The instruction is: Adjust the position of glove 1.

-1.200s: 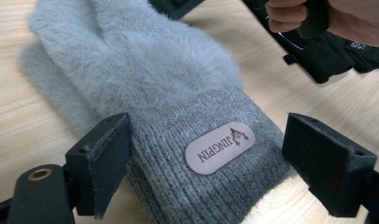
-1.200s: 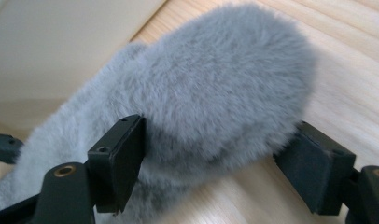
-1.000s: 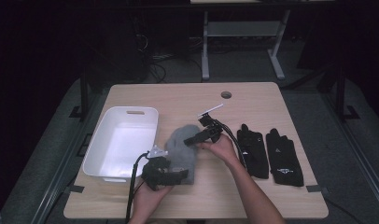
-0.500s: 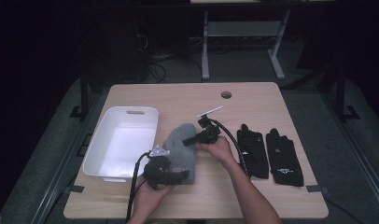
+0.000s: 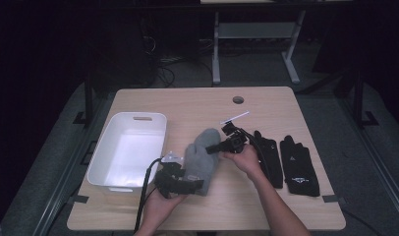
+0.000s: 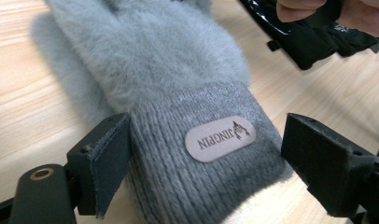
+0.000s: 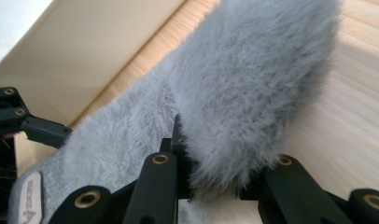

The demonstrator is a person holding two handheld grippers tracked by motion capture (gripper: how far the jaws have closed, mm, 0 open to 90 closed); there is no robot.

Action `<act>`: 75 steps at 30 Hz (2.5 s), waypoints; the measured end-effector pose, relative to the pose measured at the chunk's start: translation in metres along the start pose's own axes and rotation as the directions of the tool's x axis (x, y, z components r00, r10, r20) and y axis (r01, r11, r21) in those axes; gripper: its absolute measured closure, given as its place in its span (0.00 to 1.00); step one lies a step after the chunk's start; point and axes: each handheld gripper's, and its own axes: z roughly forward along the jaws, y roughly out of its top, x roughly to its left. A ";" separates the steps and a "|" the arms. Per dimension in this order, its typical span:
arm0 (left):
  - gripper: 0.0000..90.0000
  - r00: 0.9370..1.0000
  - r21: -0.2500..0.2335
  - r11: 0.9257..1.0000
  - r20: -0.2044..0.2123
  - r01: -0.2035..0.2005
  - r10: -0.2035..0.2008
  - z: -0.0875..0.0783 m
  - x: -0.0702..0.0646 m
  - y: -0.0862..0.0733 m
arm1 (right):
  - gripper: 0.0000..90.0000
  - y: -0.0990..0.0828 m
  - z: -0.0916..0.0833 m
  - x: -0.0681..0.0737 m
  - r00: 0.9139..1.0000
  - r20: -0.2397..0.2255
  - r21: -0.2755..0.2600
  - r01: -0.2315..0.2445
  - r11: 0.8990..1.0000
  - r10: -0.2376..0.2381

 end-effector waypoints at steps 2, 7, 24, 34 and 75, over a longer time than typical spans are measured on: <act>0.18 1.000 0.004 1.000 0.006 0.002 -0.002 0.001 -0.001 0.002 | 0.82 -0.004 -0.006 -0.001 1.000 0.015 0.004 0.005 1.000 -0.005; 0.18 0.999 0.006 1.000 0.032 0.024 -0.024 0.004 -0.002 0.004 | 0.82 -0.011 -0.018 -0.007 0.999 0.032 -0.001 0.002 1.000 -0.002; 0.18 0.995 0.009 0.998 0.066 0.068 -0.068 0.002 -0.001 0.017 | 0.82 -0.022 -0.024 -0.014 0.999 0.047 -0.019 0.018 1.000 -0.017; 0.18 0.987 0.075 0.988 0.077 0.135 -0.141 0.018 0.010 0.015 | 0.82 -0.022 -0.024 -0.014 0.998 0.059 -0.010 0.037 0.999 -0.036; 0.53 0.955 0.145 0.969 0.193 0.197 -0.223 0.027 0.019 0.009 | 0.82 -0.020 -0.030 -0.003 0.996 0.074 -0.021 0.058 0.998 -0.056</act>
